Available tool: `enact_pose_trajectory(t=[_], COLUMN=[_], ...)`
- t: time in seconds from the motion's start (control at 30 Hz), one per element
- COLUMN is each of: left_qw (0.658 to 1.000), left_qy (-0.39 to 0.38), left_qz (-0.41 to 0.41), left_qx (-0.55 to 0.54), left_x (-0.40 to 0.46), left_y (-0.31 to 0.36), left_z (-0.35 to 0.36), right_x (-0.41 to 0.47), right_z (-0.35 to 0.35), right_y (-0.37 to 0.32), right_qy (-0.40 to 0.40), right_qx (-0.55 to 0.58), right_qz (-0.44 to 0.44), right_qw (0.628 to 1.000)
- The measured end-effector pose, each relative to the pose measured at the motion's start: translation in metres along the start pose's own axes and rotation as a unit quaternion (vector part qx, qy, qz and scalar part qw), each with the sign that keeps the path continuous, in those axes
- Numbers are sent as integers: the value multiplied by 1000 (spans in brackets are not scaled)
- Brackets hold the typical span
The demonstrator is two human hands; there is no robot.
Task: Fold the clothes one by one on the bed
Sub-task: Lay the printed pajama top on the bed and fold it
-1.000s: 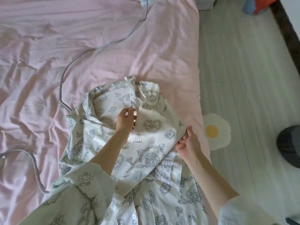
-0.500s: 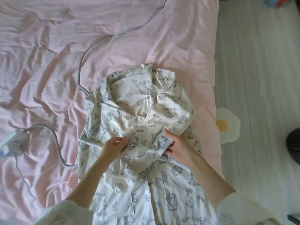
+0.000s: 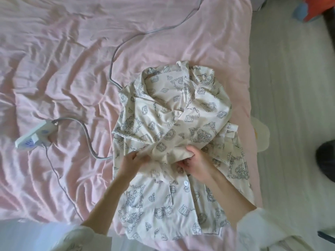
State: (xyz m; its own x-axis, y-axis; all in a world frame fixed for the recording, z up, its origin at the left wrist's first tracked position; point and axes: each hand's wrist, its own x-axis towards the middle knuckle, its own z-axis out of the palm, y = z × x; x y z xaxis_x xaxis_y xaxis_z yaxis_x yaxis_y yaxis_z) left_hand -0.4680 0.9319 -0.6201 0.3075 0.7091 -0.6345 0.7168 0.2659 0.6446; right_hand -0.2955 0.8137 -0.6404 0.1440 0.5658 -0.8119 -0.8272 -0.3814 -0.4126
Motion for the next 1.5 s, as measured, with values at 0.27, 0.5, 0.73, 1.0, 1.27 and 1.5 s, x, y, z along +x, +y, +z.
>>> enact_pose_trajectory(t=[0.27,0.5,0.73,1.0,1.27,1.5], left_qw=[932,969,960,984,980,952], left_qy=[-165,-56,-164,-127,0,35], left_qz=[-74,-95,-55,112,76,-199], left_qx=[-313,-220,-222,-57,-182,-229], left_x=[-31,-39,-37,-46,-48,-60], left_y=[0,-19,-43,-51,-69,-133], left_z=[-19,-28,-34,-27,-37,-16], right_x=[-27,-39,-48,-48,-60,-86], right_z=[23,43,40,36,28,-14], right_y=[47,74,84,85,102,127], right_qy=[-14,42,47,82,78,186], right_qx=[-61,-82,-12,-93,-190,-203], right_qz=[6,-9,-50,-39,-47,41], right_qw=[998,996,998,991,978,961])
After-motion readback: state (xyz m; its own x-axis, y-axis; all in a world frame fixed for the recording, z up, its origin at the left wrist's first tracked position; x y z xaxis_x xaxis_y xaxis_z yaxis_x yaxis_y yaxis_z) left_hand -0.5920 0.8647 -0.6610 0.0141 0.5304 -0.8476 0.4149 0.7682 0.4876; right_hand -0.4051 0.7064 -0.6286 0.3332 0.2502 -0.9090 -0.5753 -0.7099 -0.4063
